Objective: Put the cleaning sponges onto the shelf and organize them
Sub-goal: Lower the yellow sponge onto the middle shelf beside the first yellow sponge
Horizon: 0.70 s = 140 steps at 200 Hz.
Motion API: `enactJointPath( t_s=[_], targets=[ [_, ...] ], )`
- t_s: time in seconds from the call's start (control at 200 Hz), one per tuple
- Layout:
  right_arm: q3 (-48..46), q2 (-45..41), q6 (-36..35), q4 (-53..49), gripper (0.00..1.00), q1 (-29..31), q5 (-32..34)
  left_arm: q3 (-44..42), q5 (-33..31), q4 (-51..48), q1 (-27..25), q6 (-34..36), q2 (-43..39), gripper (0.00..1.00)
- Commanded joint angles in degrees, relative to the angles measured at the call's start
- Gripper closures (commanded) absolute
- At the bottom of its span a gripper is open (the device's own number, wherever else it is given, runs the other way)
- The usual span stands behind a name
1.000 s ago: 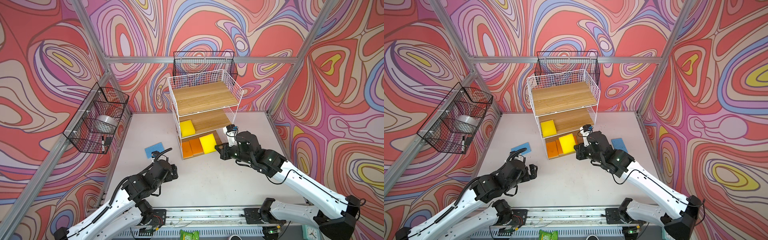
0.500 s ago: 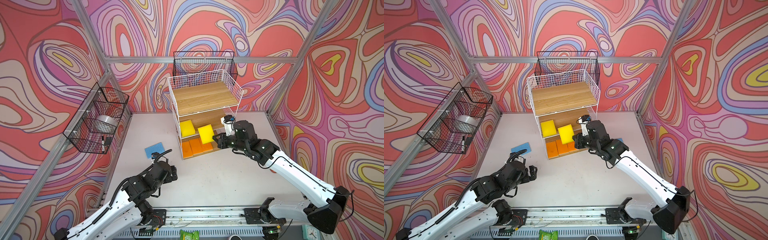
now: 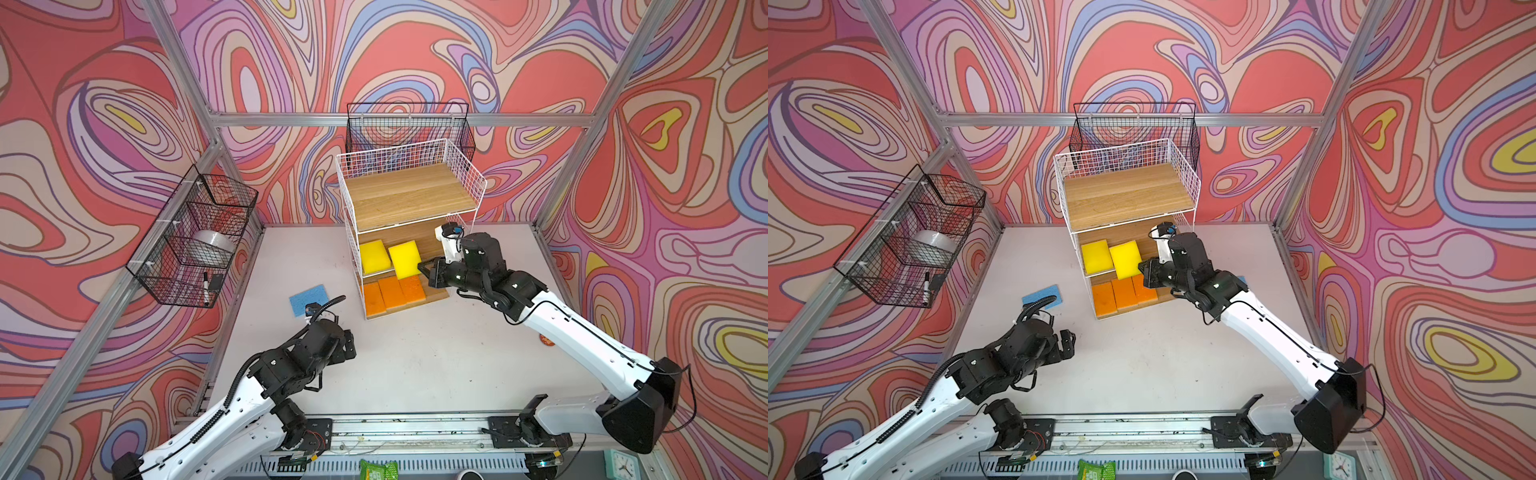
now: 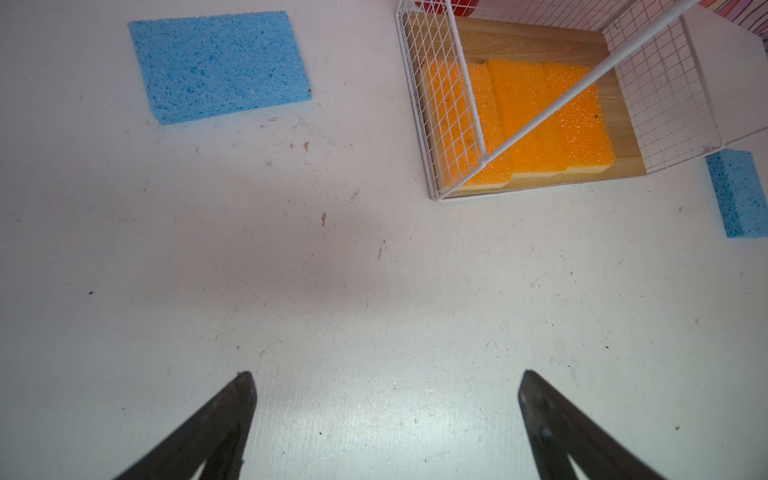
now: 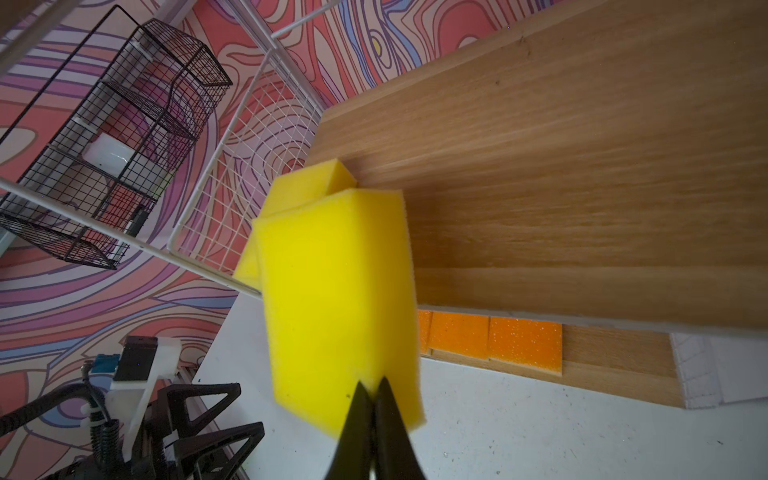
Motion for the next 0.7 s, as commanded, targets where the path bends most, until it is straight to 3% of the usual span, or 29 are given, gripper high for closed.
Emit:
enactJointPath(
  t_s=[0.0, 0.696],
  targets=[
    [-0.32, -0.41, 0.35, 4.31, 1.0, -0.34, -0.32, 0.08, -0.03, 0.29, 0.55, 0.86, 0.43, 0.0],
    [-3.32, 2.54, -0.75, 12.27, 1.0, -1.27, -0.18, 1.49, 0.39, -0.2, 1.16, 1.51, 2.05, 0.0]
  ],
)
